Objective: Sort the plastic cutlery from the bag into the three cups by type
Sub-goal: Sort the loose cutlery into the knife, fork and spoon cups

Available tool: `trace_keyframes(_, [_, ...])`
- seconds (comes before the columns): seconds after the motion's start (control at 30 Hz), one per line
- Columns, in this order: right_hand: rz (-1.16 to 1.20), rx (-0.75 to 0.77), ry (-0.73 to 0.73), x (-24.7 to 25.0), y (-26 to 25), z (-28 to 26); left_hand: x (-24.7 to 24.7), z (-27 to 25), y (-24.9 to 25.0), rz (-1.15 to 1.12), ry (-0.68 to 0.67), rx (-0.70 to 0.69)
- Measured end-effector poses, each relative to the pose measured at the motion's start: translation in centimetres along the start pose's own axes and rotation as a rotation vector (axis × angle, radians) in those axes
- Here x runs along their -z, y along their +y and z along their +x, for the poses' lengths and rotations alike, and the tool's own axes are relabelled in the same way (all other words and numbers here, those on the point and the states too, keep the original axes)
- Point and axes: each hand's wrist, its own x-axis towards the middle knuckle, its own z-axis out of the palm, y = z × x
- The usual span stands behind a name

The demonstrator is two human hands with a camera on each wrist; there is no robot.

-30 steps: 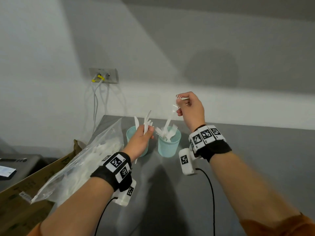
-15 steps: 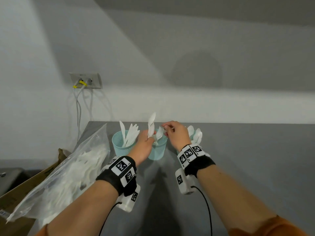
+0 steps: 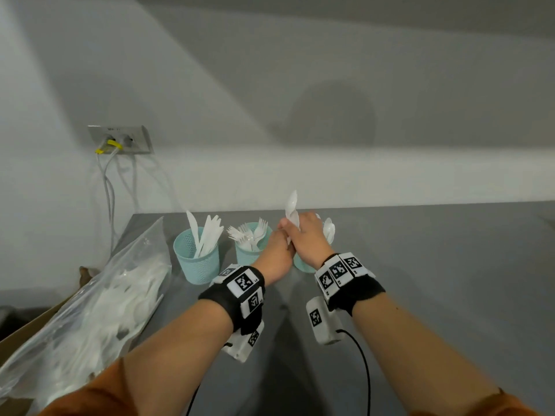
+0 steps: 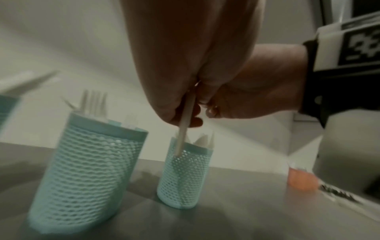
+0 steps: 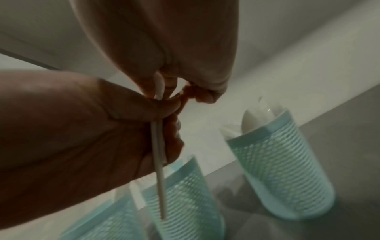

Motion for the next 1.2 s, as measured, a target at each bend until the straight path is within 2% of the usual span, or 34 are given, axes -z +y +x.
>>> trace_keyframes(0.07, [0.090, -0.039, 0.043, 1.9, 0.7, 0.2, -0.8, 0.8, 0.0, 0.141, -0.050, -0.016])
trace_keyframes(0.2, [0.260, -0.142, 0.164, 5.1, 2.2, 0.8, -2.4, 2.2, -1.5, 0.756, -0.090, -0.055])
trace_keyframes(0.3, [0.338, -0.199, 0.228, 6.0, 3.5, 1.3, -3.2, 2.7, -1.8, 0.909, -0.059, -0.061])
trace_keyframes(0.57, [0.324, -0.181, 0.434, 6.5, 5.0, 2.3, -3.9, 4.0, -2.1, 0.704, 0.023, -0.032])
trace_keyframes(0.63, [0.264, -0.163, 0.391, 6.3, 5.1, 2.5, -3.9, 4.1, -2.4, 0.669, 0.030, -0.047])
trace_keyframes(0.73, [0.167, -0.162, 0.226, 5.6, 4.9, 2.0, -4.0, 4.1, -2.7, 0.619, 0.048, -0.066])
trace_keyframes(0.87, [-0.134, -0.155, 0.001, 4.7, 5.6, 1.6, -4.0, 4.0, -2.8, 0.561, 0.065, -0.067])
trace_keyframes(0.97, [-0.126, -0.146, 0.047, 4.5, 5.8, 1.7, -4.0, 4.1, -3.0, 0.557, 0.066, -0.065])
trace_keyframes(1.07, [-0.016, -0.025, 0.167, 4.8, 5.7, 0.9, -4.0, 4.2, -3.1, 0.552, 0.065, -0.066])
trace_keyframes(1.13, [-0.074, 0.058, 0.127, 4.9, 6.1, 0.2, -4.0, 4.3, -3.2, 0.546, 0.066, -0.066])
trace_keyframes(1.2, [-0.176, 0.075, 0.072, 5.0, 7.0, -0.1, -4.0, 4.3, -3.1, 0.543, 0.064, -0.057])
